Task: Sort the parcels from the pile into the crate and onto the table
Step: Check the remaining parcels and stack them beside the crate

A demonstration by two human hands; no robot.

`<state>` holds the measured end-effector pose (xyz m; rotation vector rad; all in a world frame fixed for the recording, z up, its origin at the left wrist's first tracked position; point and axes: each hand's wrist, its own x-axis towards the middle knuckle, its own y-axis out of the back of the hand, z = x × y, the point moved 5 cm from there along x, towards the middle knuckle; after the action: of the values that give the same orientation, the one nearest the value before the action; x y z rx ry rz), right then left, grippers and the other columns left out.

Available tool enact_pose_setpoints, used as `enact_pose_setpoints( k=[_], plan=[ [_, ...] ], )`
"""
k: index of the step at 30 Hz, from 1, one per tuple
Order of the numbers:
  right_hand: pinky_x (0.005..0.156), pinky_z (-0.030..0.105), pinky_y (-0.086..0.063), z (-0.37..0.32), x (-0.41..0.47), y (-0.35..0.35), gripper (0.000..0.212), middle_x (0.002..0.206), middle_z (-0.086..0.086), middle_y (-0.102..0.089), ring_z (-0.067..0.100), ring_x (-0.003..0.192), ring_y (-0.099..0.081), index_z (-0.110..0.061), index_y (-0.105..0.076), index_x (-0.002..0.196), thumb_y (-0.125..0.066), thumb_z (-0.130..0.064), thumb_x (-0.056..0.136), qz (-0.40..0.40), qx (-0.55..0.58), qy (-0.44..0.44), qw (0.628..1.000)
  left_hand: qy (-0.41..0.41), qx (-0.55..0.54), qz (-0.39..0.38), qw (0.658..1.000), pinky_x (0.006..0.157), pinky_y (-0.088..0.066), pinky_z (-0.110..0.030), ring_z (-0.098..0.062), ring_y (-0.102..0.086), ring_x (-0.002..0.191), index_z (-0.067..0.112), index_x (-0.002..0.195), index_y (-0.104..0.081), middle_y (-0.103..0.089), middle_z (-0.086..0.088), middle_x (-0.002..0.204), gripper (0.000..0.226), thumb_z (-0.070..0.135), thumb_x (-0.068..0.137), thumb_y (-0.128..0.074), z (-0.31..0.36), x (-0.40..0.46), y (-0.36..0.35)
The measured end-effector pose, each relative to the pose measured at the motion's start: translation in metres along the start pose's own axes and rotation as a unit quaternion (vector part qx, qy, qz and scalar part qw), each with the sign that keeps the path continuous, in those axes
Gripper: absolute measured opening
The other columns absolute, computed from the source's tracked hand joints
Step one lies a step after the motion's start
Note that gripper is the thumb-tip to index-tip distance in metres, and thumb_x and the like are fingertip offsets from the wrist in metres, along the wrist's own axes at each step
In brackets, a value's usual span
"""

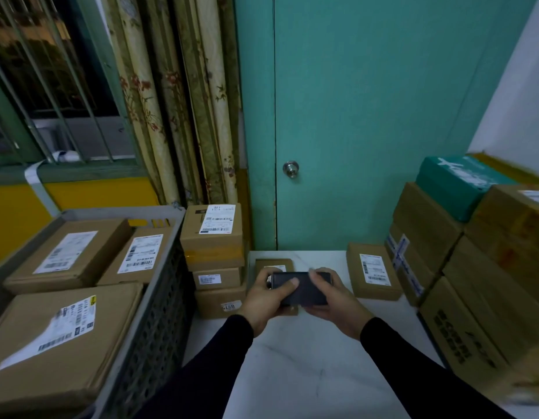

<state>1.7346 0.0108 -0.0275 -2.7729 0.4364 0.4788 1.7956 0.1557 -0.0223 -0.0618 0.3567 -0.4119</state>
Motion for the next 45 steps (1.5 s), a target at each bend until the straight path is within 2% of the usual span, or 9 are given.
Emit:
enact_pose_setpoints(
  k=[3,7,11,14,20,29,36,40,45],
  plan=[
    [0.090,0.044,-0.058,-0.003,0.001,0.002,0.034,0.122,0.012,-0.067,0.026,0.109,-0.066,-0.021,-0.058,0.115,-0.050,-0.051,0.102,0.009,0.039,-0.015,0.999,0.046,-0.053,0.000,0.998,0.082,-0.062,-0.050,-0.034,-0.068,0.108,0.022,0.124,-0.051,-0.065,-0.014,0.122,0.034,0.047,0.100,-0.056,0.003,-0.002,-0.004],
    [0.072,0.037,-0.057,-0.005,0.003,0.004,0.016,0.133,0.020,-0.060,0.026,0.097,-0.066,-0.023,-0.055,0.117,-0.045,-0.018,0.107,0.002,0.056,-0.005,0.998,0.073,-0.085,0.012,0.994,0.088,-0.058,-0.059,-0.038,-0.067,0.108,0.025,0.138,-0.038,-0.062,-0.016,0.125,0.041,0.022,0.102,-0.058,0.002,-0.001,-0.004],
    [0.077,0.043,-0.057,0.001,0.002,0.010,0.072,0.126,0.011,-0.065,0.031,0.106,-0.068,-0.027,-0.023,0.158,-0.056,-0.003,0.098,-0.012,0.081,-0.023,0.996,0.086,-0.100,-0.028,0.991,0.092,-0.058,-0.051,-0.037,-0.068,0.106,0.023,0.156,-0.023,-0.066,-0.014,0.120,0.078,0.001,0.093,-0.064,0.002,-0.006,0.000],
    [0.079,0.042,-0.060,0.004,-0.001,0.009,0.067,0.125,0.005,-0.072,0.026,0.107,-0.072,-0.027,-0.037,0.151,-0.066,-0.008,0.094,-0.043,0.021,-0.022,0.999,0.086,-0.084,-0.048,0.992,0.083,-0.060,-0.046,-0.036,-0.069,0.103,0.026,0.157,-0.021,-0.067,-0.012,0.117,0.084,-0.004,0.091,-0.063,0.000,-0.006,0.001],
    [0.085,0.042,-0.061,0.002,-0.003,0.001,0.064,0.124,-0.003,-0.073,0.022,0.108,-0.073,-0.035,-0.040,0.148,-0.071,-0.019,0.094,-0.044,0.009,0.011,0.999,0.051,-0.029,-0.019,0.998,0.085,-0.062,-0.040,-0.023,-0.075,0.099,0.025,0.150,-0.037,-0.073,-0.003,0.116,0.073,0.025,0.089,-0.077,-0.004,-0.003,0.000],
    [0.075,0.032,-0.060,0.007,-0.005,0.000,0.053,0.113,-0.010,-0.076,0.016,0.101,-0.074,-0.035,-0.047,0.141,-0.068,-0.019,0.095,-0.027,-0.008,0.030,0.999,0.030,0.013,0.003,0.999,0.070,-0.060,-0.027,-0.019,-0.072,0.098,0.029,0.145,-0.040,-0.069,0.006,0.108,0.062,0.027,0.093,-0.073,-0.007,-0.007,0.001],
    [0.080,0.034,-0.060,0.011,-0.005,0.002,0.060,0.122,-0.008,-0.072,0.016,0.104,-0.073,-0.036,-0.040,0.146,-0.067,-0.017,0.097,-0.036,-0.024,0.026,0.999,0.033,0.030,-0.016,0.999,0.079,-0.060,-0.031,-0.019,-0.071,0.102,0.028,0.147,-0.037,-0.068,0.007,0.111,0.063,0.023,0.094,-0.071,-0.013,-0.006,0.004],
    [0.089,0.043,-0.060,0.016,-0.006,0.005,0.071,0.124,-0.001,-0.072,0.024,0.108,-0.072,-0.036,-0.034,0.149,-0.069,-0.009,0.093,-0.055,-0.014,0.006,0.998,0.053,-0.019,-0.024,0.998,0.083,-0.062,-0.041,-0.026,-0.076,0.096,0.025,0.147,-0.036,-0.075,-0.005,0.112,0.070,0.021,0.090,-0.076,-0.009,-0.005,0.006],
    [0.100,0.047,-0.055,0.015,-0.006,0.001,0.070,0.127,0.004,-0.071,0.027,0.112,-0.071,-0.025,-0.039,0.145,-0.073,-0.003,0.088,-0.110,-0.080,-0.028,0.990,0.013,-0.040,0.013,0.999,0.090,-0.060,-0.048,-0.031,-0.076,0.097,0.019,0.138,-0.049,-0.077,-0.010,0.111,0.074,0.054,0.080,-0.080,0.012,0.000,0.013]
  ],
)
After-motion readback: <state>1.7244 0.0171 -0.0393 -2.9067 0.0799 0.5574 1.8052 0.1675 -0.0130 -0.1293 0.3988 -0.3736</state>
